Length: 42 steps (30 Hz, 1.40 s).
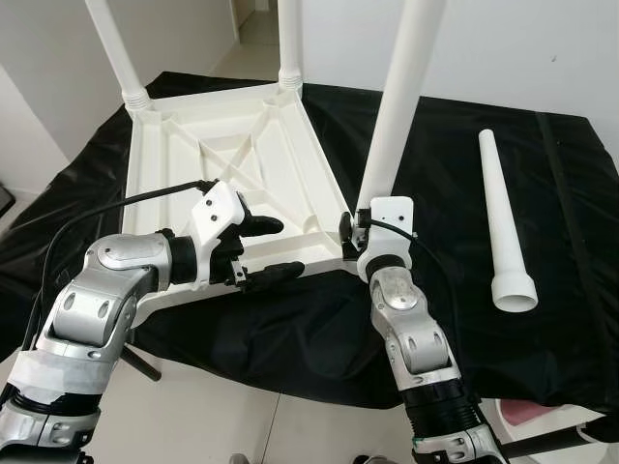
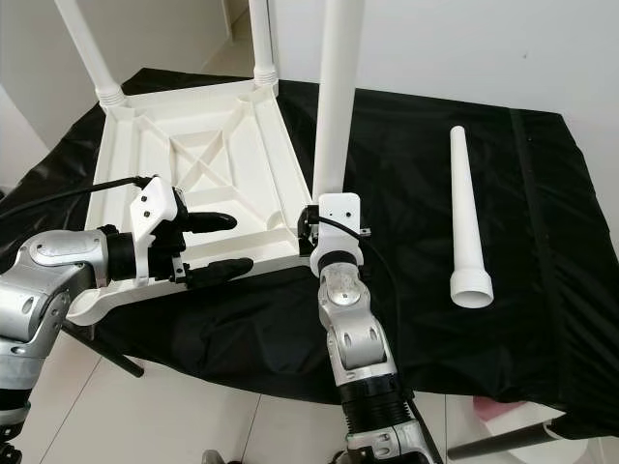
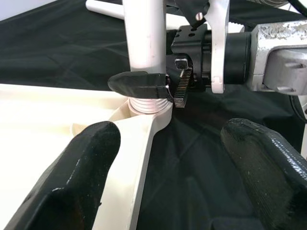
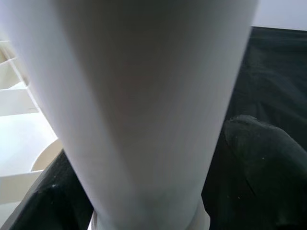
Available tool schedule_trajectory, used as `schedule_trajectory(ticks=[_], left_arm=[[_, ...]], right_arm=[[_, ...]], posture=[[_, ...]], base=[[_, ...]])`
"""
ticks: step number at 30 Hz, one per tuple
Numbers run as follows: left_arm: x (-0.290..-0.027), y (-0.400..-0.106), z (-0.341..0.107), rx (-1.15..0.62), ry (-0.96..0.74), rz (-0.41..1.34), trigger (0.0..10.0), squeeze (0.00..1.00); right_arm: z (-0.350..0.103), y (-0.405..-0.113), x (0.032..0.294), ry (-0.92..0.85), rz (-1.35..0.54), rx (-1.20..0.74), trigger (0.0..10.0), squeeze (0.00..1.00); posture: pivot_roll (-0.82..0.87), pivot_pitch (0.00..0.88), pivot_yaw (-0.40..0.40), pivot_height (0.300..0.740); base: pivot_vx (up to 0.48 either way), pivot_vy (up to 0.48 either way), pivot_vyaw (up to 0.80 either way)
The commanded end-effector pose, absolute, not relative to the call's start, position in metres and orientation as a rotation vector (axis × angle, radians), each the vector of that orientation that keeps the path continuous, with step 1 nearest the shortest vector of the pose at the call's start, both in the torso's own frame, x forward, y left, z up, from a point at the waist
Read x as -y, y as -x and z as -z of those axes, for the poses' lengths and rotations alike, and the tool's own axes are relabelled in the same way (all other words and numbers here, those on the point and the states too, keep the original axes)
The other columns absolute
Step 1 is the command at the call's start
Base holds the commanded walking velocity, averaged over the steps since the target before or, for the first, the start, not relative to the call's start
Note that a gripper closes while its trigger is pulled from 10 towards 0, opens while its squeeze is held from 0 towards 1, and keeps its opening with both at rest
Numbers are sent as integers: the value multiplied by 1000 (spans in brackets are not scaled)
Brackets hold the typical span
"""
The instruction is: Building children table
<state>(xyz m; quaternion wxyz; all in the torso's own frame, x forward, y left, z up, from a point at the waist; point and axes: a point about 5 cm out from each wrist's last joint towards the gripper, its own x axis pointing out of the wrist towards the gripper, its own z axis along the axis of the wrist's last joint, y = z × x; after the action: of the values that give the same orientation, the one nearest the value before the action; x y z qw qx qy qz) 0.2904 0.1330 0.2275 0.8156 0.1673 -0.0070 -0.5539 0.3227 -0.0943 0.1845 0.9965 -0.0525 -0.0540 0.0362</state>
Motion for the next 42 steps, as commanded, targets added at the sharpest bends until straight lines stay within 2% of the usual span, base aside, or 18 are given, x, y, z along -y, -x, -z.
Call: schedule_trajectory(ticks=[1,5,6,11,15,19,31,32,35,36,42], left_arm=[[-137,-292,-227,8,-360,1125,10000,0],[-137,-292,-227,8,-360,1125,10000,0],[-137,-293,-227,8,-360,1125,10000,0],[-138,-293,-228,8,-360,1124,10000,0],[-137,-293,-228,12,-357,1123,10000,0],[-135,-291,-229,25,-349,1121,10000,0],[-135,-287,-229,42,-313,1098,10000,0],[-135,-287,-229,44,-310,1096,10000,0],[-135,-287,-229,45,-306,1093,10000,0],[-134,-287,-229,50,-296,1090,10000,0],[-131,-286,-228,58,-280,1089,10000,0]], right_arm=[[-191,-322,92,93,-135,142,10000,0],[-207,-321,93,115,-267,215,10000,0],[-212,-322,95,168,-319,231,10000,0],[-212,-325,101,256,-409,212,10000,0],[-215,-331,107,270,-500,187,10000,0],[-217,-337,104,231,-713,134,10000,0],[-218,-344,103,265,-813,103,10000,0],[-217,-345,103,269,-804,98,8392,0],[-216,-346,104,272,-802,90,8392,0],[-215,-347,106,270,-795,84,0,0],[-211,-349,110,267,-776,69,0,0]], posture=[[-57,137,82,740],[-57,137,82,740],[-59,137,86,740],[-63,137,87,740],[-68,135,83,740],[-62,125,70,740],[-62,114,52,740],[-62,114,52,740],[-62,114,52,740],[-70,105,43,740],[-77,97,38,740]], base=[[0,0,0],[0,0,0],[0,0,0],[0,0,0],[0,0,0],[0,0,0],[0,0,0],[0,0,0],[0,0,0],[0,0,0],[0,0,0]])
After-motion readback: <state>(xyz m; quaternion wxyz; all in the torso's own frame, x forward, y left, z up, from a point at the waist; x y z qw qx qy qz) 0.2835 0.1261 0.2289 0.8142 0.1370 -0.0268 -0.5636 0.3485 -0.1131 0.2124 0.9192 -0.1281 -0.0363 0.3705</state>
